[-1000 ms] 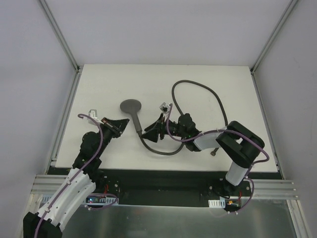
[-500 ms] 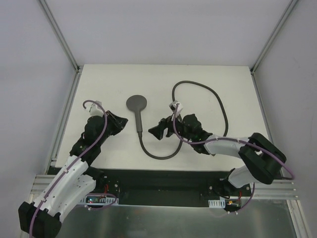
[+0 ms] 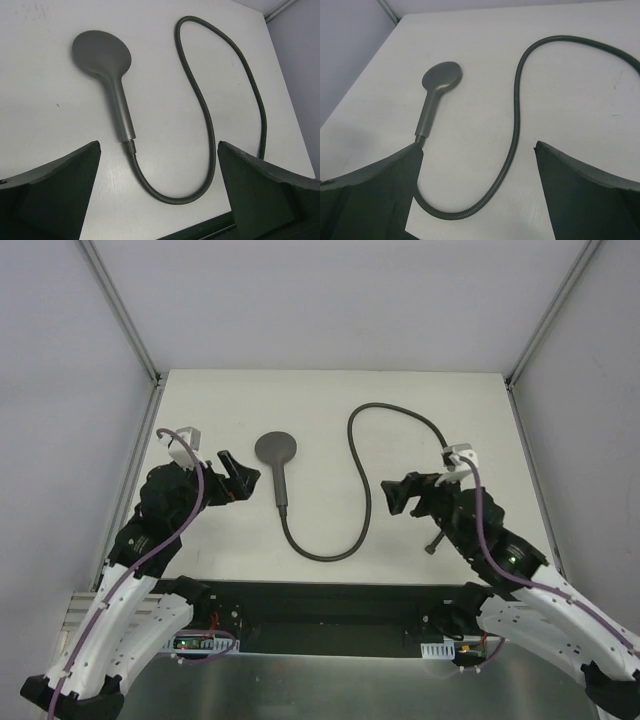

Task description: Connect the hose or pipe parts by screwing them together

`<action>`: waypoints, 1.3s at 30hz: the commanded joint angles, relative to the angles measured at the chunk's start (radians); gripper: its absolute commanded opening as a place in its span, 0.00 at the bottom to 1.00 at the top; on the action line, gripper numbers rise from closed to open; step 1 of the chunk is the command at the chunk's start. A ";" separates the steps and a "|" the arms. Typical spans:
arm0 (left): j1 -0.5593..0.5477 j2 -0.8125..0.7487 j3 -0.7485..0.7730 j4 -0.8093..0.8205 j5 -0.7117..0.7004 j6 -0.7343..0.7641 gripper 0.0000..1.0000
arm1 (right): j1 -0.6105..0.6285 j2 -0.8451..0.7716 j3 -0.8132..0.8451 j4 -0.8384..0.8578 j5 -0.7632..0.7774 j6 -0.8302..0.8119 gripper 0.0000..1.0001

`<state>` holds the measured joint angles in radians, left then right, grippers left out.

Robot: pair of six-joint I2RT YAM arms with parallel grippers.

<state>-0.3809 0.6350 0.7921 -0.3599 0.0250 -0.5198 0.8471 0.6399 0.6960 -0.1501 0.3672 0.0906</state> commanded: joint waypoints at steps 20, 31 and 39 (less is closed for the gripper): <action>-0.006 -0.353 -0.059 -0.024 0.125 0.113 0.99 | -0.002 -0.224 -0.016 -0.132 -0.062 -0.045 0.96; -0.007 -0.337 -0.057 -0.022 0.115 0.118 0.99 | 0.000 -0.224 -0.012 -0.126 -0.062 -0.063 0.96; -0.007 -0.314 -0.039 -0.008 0.115 0.112 0.99 | -0.002 -0.223 -0.009 -0.115 -0.090 -0.069 0.96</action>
<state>-0.3809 0.3027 0.7368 -0.4053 0.1299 -0.4183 0.8467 0.4168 0.6708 -0.3000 0.2985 0.0422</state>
